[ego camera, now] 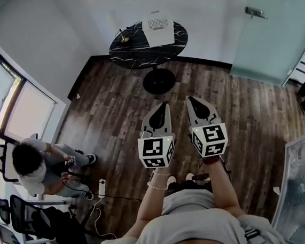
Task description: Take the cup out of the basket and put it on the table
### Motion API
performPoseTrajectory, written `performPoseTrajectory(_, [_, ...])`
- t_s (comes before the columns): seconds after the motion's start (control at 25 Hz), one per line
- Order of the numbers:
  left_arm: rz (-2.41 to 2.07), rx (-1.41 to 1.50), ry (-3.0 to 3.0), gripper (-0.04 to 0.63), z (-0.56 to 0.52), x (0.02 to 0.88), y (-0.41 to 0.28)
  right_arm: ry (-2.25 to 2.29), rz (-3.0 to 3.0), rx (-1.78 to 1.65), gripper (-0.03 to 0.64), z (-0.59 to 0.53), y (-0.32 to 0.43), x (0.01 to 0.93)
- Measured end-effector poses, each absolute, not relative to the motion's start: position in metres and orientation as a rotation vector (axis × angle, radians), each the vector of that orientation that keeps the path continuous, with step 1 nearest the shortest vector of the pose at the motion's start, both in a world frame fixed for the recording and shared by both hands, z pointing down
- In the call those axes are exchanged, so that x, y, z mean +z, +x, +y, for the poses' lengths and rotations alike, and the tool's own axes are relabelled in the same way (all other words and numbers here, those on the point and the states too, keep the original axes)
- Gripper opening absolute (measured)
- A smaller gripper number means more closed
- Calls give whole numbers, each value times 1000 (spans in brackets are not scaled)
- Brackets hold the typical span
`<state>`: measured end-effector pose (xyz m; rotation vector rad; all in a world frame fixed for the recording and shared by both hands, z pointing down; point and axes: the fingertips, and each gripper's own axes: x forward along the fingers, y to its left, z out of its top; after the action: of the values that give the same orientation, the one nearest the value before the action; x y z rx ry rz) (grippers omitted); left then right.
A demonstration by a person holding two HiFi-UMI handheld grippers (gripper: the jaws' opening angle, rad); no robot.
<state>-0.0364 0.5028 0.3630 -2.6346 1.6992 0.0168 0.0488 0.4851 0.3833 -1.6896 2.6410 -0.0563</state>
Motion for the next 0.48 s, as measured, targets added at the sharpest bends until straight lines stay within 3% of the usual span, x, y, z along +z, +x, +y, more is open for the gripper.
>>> performPoseTrajectory(0.48, [1720,27,-2632,6,506,368,-19,-1658,2658,-56,8,486,63,387])
